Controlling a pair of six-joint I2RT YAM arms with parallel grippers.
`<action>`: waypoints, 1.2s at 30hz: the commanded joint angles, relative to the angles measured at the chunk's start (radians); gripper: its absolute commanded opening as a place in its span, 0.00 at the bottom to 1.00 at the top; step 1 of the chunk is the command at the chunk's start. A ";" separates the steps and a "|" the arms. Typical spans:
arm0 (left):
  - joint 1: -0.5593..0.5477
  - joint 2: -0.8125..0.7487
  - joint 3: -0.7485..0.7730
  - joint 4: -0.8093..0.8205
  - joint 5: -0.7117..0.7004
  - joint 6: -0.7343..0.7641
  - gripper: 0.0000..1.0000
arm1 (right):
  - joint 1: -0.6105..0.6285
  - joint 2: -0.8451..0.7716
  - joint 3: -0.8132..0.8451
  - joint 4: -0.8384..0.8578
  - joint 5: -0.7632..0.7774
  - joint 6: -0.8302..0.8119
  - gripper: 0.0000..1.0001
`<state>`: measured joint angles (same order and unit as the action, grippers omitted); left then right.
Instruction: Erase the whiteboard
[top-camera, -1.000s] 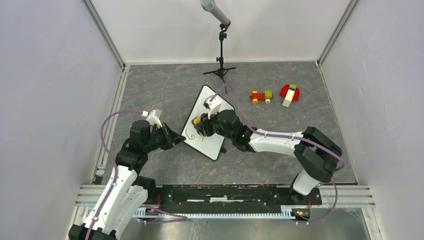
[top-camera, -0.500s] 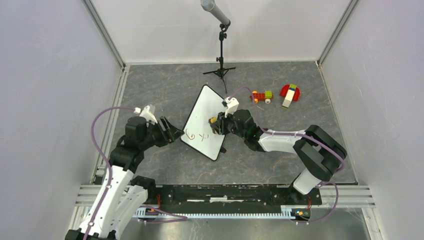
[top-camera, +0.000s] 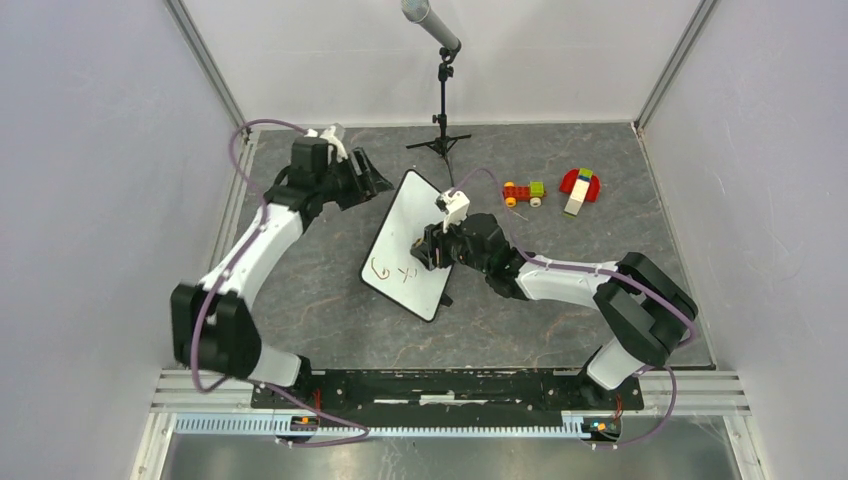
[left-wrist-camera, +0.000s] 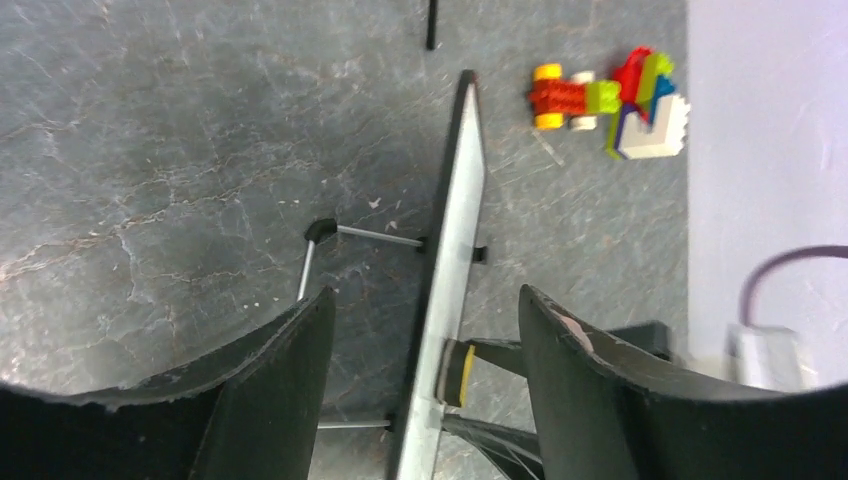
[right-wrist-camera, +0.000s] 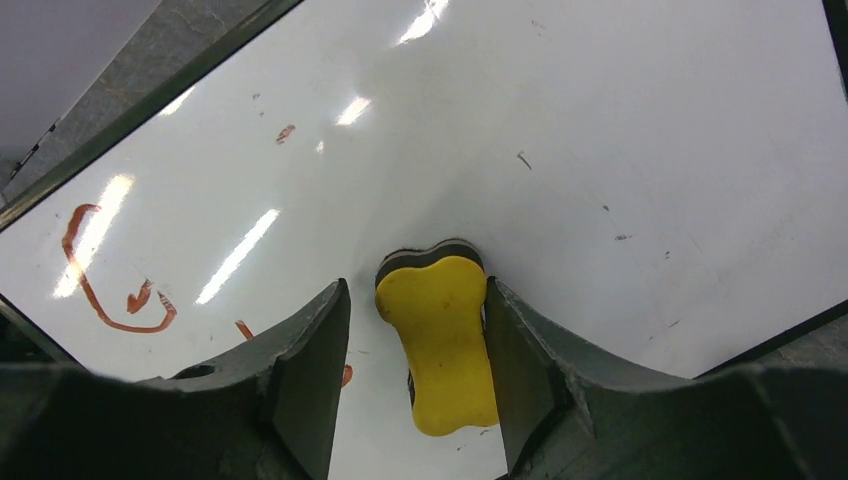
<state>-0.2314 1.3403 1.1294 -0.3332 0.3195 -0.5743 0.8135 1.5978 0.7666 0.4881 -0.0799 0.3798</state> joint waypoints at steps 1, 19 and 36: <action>-0.026 0.140 0.111 0.012 0.093 0.074 0.78 | 0.003 -0.033 0.064 -0.024 -0.005 -0.040 0.57; -0.052 0.194 -0.012 0.126 0.179 0.094 0.34 | 0.009 -0.003 0.072 -0.055 0.035 -0.058 0.31; -0.089 0.183 -0.023 0.097 0.136 0.155 0.02 | 0.092 0.153 0.308 -0.086 -0.023 -0.039 0.18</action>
<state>-0.2852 1.5455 1.1149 -0.2371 0.4561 -0.4667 0.8955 1.6997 1.0683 0.3656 -0.0330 0.3161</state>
